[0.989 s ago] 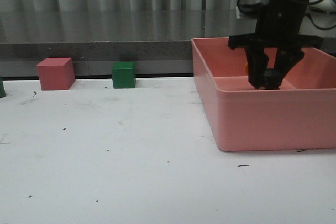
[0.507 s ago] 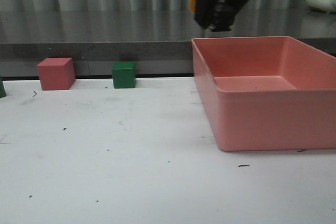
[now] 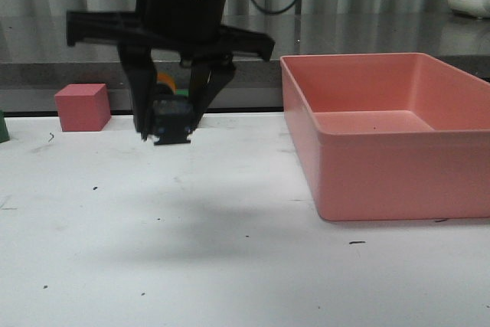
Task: Place and stand button with both arms
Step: 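Lift the button out of the bin and set it on the table, then open the right gripper and withdraw it from the button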
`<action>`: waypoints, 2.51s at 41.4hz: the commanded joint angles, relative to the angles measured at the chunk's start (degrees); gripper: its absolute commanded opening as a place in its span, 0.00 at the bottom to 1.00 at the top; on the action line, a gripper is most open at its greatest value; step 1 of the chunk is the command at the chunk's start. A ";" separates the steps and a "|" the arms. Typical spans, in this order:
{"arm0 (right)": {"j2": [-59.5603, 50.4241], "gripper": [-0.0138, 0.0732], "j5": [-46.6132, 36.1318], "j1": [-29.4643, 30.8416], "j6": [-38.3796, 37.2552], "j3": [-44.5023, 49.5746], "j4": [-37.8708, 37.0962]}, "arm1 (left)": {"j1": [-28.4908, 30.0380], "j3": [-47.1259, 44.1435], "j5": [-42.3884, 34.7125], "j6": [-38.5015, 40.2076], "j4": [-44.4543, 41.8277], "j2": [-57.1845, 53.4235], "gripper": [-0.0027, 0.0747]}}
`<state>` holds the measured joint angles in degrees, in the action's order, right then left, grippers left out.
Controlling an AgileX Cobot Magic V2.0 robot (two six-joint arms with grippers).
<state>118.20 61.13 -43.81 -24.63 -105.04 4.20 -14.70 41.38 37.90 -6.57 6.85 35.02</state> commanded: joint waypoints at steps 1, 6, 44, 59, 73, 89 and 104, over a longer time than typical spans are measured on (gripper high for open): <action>-0.47 0.46 -1.16 -0.38 -3.55 -3.25 -0.82 | -0.46 1.65 -4.40 -0.10 0.87 0.34 0.81; 2.86 0.46 -0.44 -0.44 -7.99 -5.56 -0.81 | -0.46 1.65 -4.40 -0.10 0.87 0.34 0.81; 10.48 0.56 -4.78 -0.93 -24.14 -7.55 -0.54 | -0.46 1.65 -4.40 -0.10 0.87 0.34 0.81; 9.46 0.81 -5.00 -0.93 -21.36 -7.73 -1.67 | -0.46 1.65 -4.40 -0.10 0.87 0.34 0.81; -4.47 0.81 2.33 -1.05 4.55 -7.73 -7.97 | -0.46 1.65 -4.40 -0.10 0.87 0.34 0.81; -31.99 0.81 -2.88 -1.05 23.21 11.04 -7.99 | -0.46 1.65 -4.40 -0.10 0.87 0.34 0.81; -52.15 0.81 -7.85 -1.05 24.63 31.16 -7.99 | -0.46 1.65 -4.40 -0.10 0.87 0.34 0.81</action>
<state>71.24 57.41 -44.84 -0.81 -76.03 -3.45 -14.70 41.38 37.90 -6.57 6.85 35.02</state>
